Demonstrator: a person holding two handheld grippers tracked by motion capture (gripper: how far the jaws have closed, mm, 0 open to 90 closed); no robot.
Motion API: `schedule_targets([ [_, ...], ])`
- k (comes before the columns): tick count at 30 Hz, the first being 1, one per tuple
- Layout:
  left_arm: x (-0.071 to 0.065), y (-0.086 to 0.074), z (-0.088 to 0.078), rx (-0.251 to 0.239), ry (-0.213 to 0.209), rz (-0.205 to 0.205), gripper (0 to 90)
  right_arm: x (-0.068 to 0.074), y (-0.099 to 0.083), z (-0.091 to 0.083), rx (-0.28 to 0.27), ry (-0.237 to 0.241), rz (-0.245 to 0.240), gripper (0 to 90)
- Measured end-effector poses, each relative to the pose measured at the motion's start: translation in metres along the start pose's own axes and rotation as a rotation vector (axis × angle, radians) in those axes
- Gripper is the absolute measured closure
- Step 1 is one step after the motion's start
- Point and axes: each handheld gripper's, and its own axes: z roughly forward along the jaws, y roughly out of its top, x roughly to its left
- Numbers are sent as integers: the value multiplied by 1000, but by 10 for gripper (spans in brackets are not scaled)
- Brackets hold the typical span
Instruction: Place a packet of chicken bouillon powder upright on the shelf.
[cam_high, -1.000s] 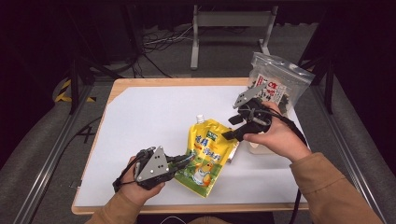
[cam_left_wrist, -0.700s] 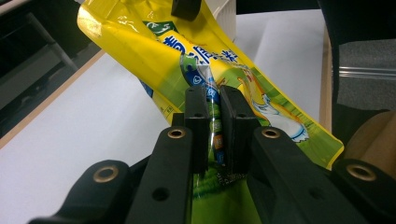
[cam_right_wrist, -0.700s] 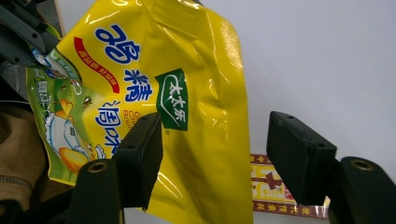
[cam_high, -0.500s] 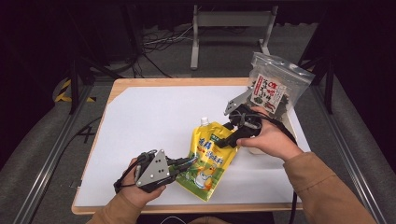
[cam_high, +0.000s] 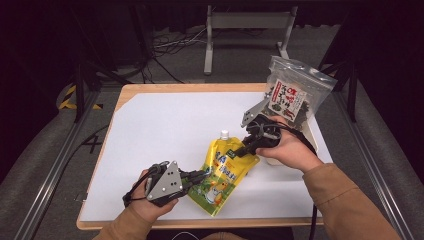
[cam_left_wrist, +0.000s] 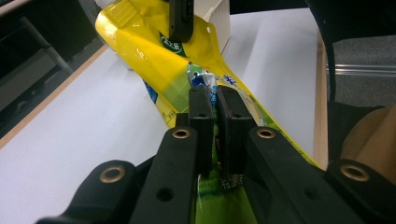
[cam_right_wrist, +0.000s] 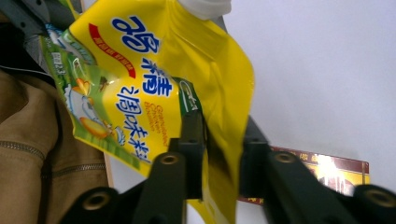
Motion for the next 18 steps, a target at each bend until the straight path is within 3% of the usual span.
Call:
schedule_targets([
  [3,1,-1,1,-1,-2,-8,853,2,0,-1,5,6,-14,897],
  [18,7,-7,2,-27,-6,-43,853,15,8,-19,9,-37,-56,900],
])
